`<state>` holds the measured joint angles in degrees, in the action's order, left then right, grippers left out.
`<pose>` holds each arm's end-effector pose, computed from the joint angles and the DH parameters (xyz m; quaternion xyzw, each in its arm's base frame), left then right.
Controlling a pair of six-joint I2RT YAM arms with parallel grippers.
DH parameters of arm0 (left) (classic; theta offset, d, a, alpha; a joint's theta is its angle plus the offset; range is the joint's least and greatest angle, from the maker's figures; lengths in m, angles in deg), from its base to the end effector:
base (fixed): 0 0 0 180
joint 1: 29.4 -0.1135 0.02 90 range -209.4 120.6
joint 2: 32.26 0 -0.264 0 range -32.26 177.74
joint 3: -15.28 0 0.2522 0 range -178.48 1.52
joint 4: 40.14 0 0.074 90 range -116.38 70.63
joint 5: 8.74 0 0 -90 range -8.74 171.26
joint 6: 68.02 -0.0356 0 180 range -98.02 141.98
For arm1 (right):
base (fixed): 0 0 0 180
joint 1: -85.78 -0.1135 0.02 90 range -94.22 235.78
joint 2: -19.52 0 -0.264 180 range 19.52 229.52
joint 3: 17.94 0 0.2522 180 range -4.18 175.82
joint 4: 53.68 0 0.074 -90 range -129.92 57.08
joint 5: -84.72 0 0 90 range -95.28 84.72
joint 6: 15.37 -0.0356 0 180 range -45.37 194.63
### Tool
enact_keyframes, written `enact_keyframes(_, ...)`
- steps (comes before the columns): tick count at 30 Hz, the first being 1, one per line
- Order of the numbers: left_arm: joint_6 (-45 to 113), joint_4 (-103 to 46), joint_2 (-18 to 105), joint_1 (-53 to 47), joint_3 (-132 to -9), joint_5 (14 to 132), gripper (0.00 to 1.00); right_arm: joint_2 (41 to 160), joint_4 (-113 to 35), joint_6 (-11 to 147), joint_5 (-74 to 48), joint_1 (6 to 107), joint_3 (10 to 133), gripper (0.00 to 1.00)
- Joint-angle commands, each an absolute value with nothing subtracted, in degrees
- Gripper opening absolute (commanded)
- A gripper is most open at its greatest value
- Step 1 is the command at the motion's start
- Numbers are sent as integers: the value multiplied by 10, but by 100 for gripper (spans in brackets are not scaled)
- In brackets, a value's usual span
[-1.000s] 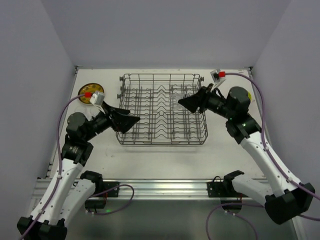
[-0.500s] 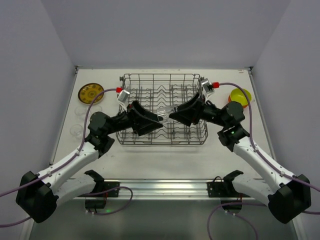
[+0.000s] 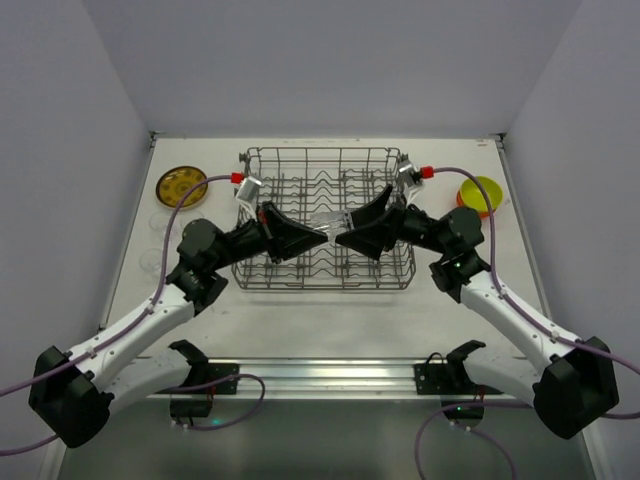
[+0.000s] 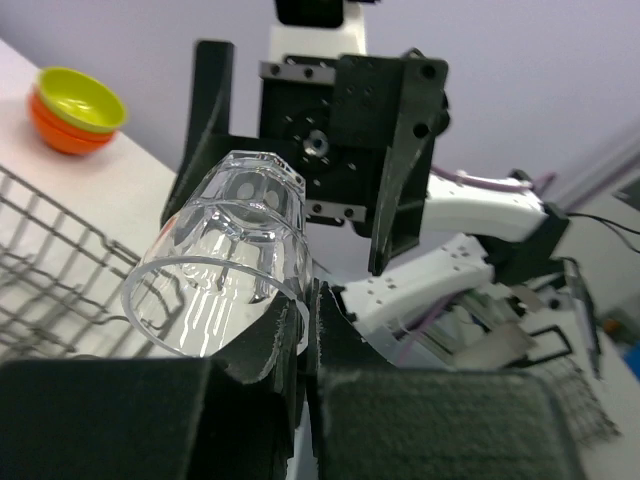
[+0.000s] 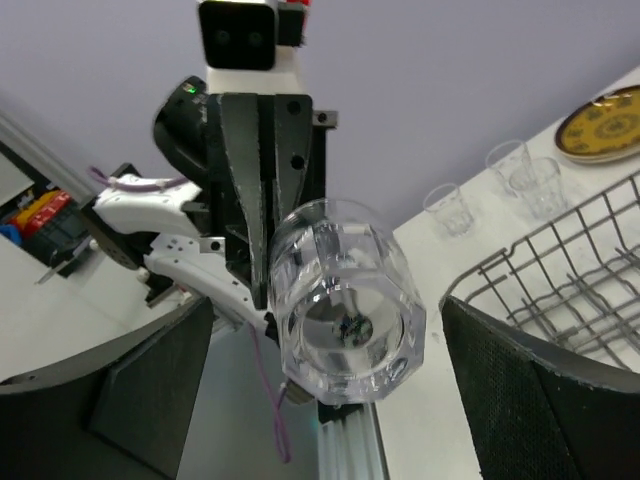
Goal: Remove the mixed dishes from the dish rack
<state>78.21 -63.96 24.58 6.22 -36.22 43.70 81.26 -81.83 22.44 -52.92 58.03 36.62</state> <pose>0.1692 -0.1479 0.3434 0.1581 0.5911 -0.6828 0.3992 0.1972 0.1335 0.3496 -0.2155 0.5770 0.6596 0.4307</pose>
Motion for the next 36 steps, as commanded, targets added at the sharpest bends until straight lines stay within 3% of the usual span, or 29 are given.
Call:
enact_keyframes(1, 660, -481, 208, 65, -436, 527, 0, 784, -751, 282, -478, 578, 374, 99)
enact_keyframes(5, 553, -139, 182, 65, -530, 695, 0, 728, -466, 408, -298, 578, 415, 99)
enact_keyframes(9, 530, 130, 215, 61, -660, 980, 0, 706, -304, 454, -118, 581, 453, 99)
enact_keyframes(11, 533, 239, 256, 11, -687, 1013, 0, 702, -263, 480, -92, 582, 456, 99)
enact_keyframes(14, 490, 257, 278, -97, -677, 930, 0, 695, -252, 497, -85, 583, 449, 99)
enact_keyframes(17, 464, 270, 319, -216, -666, 919, 0, 687, -252, 502, -70, 584, 435, 99)
enact_keyframes(27, 434, 278, 481, -258, -659, 921, 0, 665, -271, 485, -101, 584, 394, 99)
enact_keyframes(36, 414, 270, 525, -315, -638, 891, 0, 655, -289, 477, -116, 584, 384, 99)
